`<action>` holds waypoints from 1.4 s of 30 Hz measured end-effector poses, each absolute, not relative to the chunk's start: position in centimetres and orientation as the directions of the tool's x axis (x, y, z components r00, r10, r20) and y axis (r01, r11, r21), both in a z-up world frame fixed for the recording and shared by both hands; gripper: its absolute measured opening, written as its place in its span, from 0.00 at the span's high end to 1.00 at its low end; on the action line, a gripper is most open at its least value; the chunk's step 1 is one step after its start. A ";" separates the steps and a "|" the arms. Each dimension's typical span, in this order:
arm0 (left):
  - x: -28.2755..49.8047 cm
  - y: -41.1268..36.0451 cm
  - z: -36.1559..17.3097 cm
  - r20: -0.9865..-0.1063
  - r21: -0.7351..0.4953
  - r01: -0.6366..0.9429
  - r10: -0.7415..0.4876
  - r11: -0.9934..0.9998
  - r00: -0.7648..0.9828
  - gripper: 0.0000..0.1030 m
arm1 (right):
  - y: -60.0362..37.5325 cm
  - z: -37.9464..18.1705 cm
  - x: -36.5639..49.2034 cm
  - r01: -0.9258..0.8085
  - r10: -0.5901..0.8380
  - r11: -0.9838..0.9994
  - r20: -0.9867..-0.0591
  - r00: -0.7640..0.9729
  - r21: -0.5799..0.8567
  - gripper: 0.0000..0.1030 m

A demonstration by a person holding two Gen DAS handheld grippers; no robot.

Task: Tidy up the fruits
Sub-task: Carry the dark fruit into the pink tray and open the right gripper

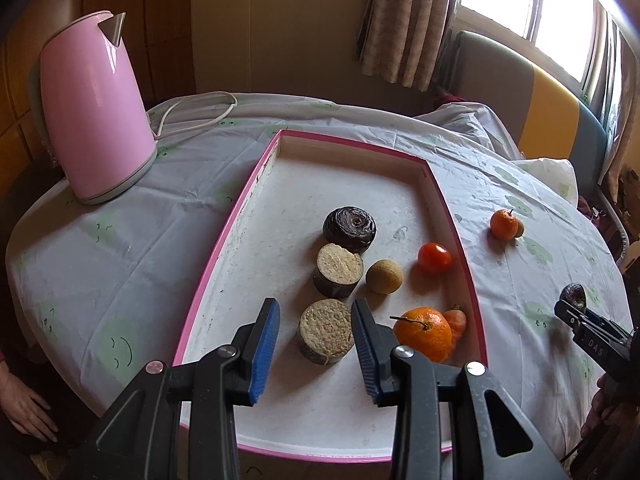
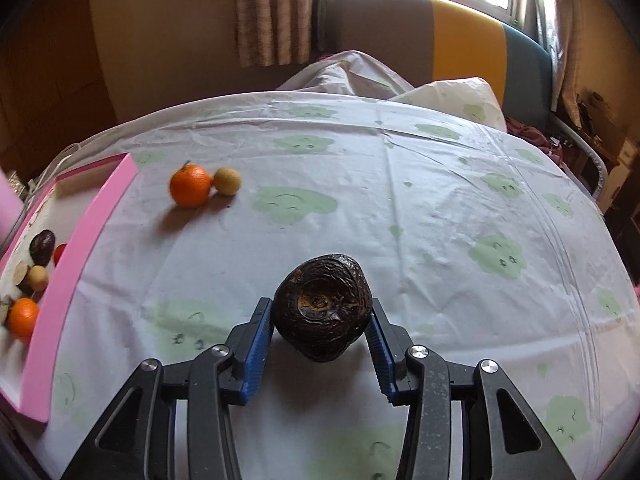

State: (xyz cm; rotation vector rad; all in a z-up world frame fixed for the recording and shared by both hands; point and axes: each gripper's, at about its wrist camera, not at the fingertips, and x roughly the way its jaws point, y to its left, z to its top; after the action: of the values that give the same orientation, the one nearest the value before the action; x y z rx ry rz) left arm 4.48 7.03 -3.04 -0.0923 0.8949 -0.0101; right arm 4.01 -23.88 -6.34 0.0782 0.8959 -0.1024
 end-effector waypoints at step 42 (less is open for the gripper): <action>4.0 7.4 -1.7 -0.754 -0.089 -0.017 -0.056 0.996 0.655 0.64 | -8.2 -2.3 8.5 -0.242 0.321 0.946 -0.738 0.594 0.217 0.38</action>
State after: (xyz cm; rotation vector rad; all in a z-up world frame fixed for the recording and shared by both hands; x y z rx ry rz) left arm 4.02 7.39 -1.73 -0.0908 0.8566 -0.0220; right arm 8.53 -8.23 -2.30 0.0976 0.8760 0.3280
